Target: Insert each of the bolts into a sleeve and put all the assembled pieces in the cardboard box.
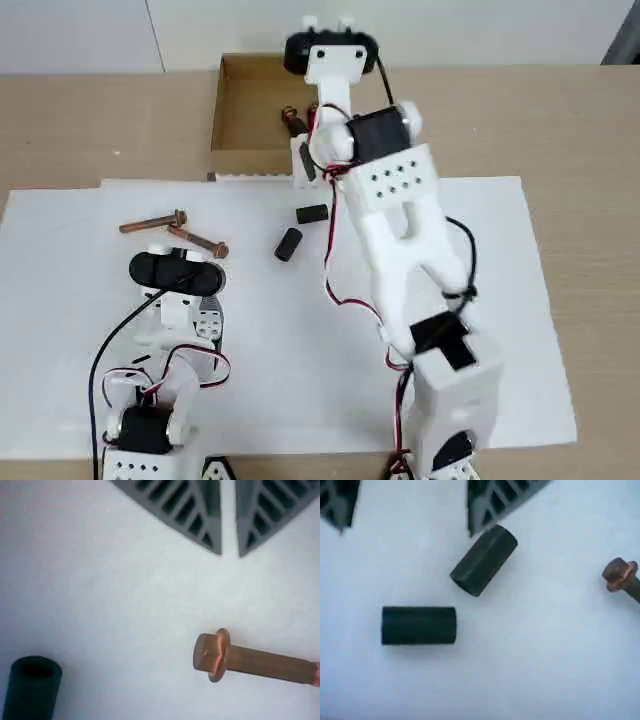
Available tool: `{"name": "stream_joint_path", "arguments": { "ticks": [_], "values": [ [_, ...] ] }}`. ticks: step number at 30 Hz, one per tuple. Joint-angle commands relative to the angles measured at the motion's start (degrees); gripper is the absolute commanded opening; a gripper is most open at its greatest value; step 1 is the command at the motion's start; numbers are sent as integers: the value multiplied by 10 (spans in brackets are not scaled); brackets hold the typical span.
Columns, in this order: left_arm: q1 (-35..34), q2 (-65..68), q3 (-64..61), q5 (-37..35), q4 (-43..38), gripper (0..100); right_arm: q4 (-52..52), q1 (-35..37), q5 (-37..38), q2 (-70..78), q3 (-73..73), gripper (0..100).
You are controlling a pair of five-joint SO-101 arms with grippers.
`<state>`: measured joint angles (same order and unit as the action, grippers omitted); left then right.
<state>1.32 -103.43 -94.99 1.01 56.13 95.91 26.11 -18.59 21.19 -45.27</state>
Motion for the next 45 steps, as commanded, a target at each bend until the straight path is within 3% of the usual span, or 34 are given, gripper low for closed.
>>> {"name": "stream_joint_path", "arguments": {
  "ticks": [1,10,24,45],
  "values": [
    [-2,-5,4,2,1,6,0,0,-51,29,0,147],
    [-2,-6,4,2,2,6,-15,21,-121,128,-2,147],
    [-3,-6,4,2,2,6,-74,87,-158,183,-3,147],
    [-3,-6,4,2,2,6,-73,88,-187,254,-3,142]
  ]
}}
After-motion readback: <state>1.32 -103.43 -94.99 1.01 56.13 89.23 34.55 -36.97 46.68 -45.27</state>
